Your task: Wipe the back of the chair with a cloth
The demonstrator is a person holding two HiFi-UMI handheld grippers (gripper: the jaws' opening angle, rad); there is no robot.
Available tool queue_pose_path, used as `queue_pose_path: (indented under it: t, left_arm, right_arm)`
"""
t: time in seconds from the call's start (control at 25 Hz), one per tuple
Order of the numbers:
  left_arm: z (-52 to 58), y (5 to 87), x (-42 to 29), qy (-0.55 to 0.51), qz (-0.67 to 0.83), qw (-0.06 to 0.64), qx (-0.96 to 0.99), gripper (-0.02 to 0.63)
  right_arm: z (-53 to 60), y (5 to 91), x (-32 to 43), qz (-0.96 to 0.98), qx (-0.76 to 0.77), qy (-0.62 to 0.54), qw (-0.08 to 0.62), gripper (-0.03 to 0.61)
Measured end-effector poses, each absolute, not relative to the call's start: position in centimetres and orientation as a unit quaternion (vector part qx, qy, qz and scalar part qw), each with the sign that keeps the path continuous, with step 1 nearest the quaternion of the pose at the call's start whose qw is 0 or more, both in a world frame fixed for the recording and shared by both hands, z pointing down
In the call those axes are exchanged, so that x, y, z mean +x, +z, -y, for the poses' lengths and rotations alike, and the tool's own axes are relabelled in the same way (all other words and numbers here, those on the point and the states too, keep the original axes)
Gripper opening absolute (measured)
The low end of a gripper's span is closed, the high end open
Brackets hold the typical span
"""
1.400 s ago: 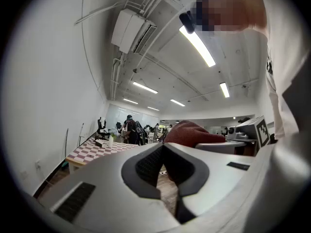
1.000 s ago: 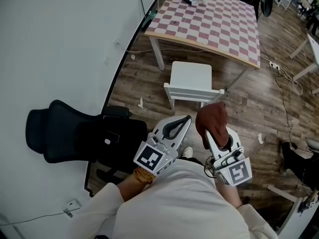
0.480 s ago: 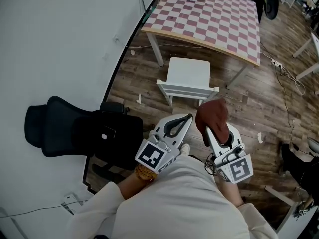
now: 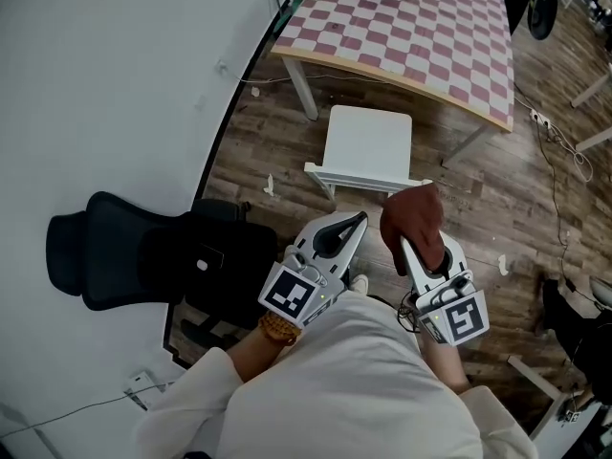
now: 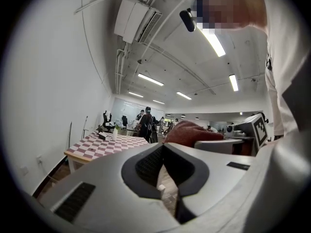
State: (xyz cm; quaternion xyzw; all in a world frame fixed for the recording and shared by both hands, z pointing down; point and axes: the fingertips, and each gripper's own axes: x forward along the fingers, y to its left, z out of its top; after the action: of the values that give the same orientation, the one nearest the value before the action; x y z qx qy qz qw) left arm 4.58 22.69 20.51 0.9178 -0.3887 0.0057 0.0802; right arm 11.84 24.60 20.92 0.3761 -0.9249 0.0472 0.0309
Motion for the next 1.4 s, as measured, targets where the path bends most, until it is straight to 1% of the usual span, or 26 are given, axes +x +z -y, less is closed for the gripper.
queue_pose_path:
  t: [0.08,0.24,0.4,0.6,0.88,1.08,1.2,1.32,1.4]
  left_arm:
    - [-20.8,21.0,3.3,0.011,0.393,0.092,0.915,0.029]
    - [-15.8,21.3,0.7,0.001,0.397,0.088,0.914,0.028]
    - [-11.4,21.6,-1.9,0.020,0.391,0.119,0.913,0.028]
    - [-5.6,21.7,-5.2,0.017,0.386,0.122,0.914,0.028]
    - [-0.7,22.7,-6.9,0.029,0.357,0.126,0.925,0.029]
    - [0.8,23.7,-7.5,0.042,0.349,0.124,0.928,0.028]
    - [1.1,25.1,-7.3,0.065,0.337,0.131,0.930,0.028]
    - [1.6,27.0,-7.3,0.096,0.319,0.107,0.937,0.028]
    - [1.6,28.6,-7.7,0.126,0.307,0.099,0.938,0.030]
  right_arm:
    - [-22.7,21.2,10.4,0.927,0.370,0.051,0.036,0.097]
    - [-17.6,21.3,7.4,0.927,0.367,0.069,0.032,0.097]
    - [-12.6,20.8,4.7,0.925,0.371,0.076,0.028,0.097]
    - [-7.1,20.8,1.9,0.923,0.375,0.072,0.043,0.097]
    - [-2.0,21.1,0.1,0.916,0.392,0.059,0.056,0.097]
    - [-0.2,22.2,-0.5,0.917,0.389,0.058,0.074,0.097]
    - [0.3,23.5,-0.8,0.923,0.368,0.047,0.102,0.097]
    - [0.4,27.0,-0.4,0.924,0.328,0.052,0.187,0.097]
    - [0.8,29.0,-0.4,0.921,0.308,0.066,0.229,0.097]
